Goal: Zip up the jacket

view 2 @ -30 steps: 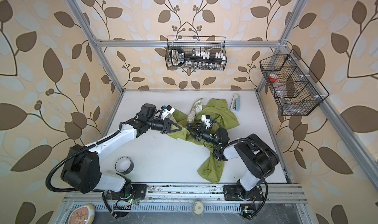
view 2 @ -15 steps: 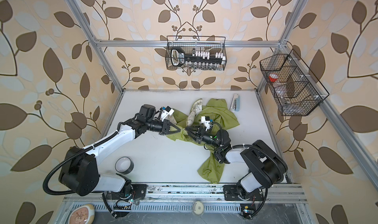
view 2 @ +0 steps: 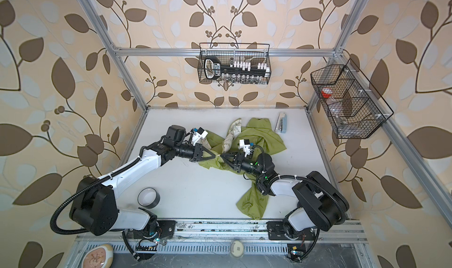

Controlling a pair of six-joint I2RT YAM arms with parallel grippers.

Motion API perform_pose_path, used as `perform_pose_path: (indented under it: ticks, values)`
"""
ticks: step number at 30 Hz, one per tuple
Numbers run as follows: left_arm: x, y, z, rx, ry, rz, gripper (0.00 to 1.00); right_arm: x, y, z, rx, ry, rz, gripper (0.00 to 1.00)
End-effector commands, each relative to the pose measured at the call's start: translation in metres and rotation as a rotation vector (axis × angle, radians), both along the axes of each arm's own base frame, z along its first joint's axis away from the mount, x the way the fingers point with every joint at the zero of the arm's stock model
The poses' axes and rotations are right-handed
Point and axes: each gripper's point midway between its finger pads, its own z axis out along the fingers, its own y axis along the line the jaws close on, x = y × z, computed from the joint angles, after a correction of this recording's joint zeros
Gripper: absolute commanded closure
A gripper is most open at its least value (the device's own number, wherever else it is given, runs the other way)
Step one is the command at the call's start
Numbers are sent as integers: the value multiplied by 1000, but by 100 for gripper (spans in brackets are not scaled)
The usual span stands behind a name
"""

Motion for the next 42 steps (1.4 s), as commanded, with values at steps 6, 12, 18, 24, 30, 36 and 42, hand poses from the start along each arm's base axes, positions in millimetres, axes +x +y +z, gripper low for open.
perform_pose_path:
  ticks: [6,12,18,24,30,36,42]
  values:
    - [-2,-1,28,-39,-103,-22,100,1,3,13,35,-28,13,88]
    - [-4,1,30,-34,-107,-18,100,7,-1,6,-7,-24,-8,100]
    - [0,12,25,55,-126,46,100,21,-11,-1,-167,-51,-53,100]
    - [23,43,18,162,-134,207,100,38,-40,3,-547,-154,-180,100]
    - [39,60,28,233,-177,311,100,50,-57,19,-683,-213,-222,100]
    - [65,103,33,395,-206,499,100,70,-76,32,-791,-247,-284,100]
    - [90,140,35,519,-211,635,100,92,-99,48,-879,-268,-357,100]
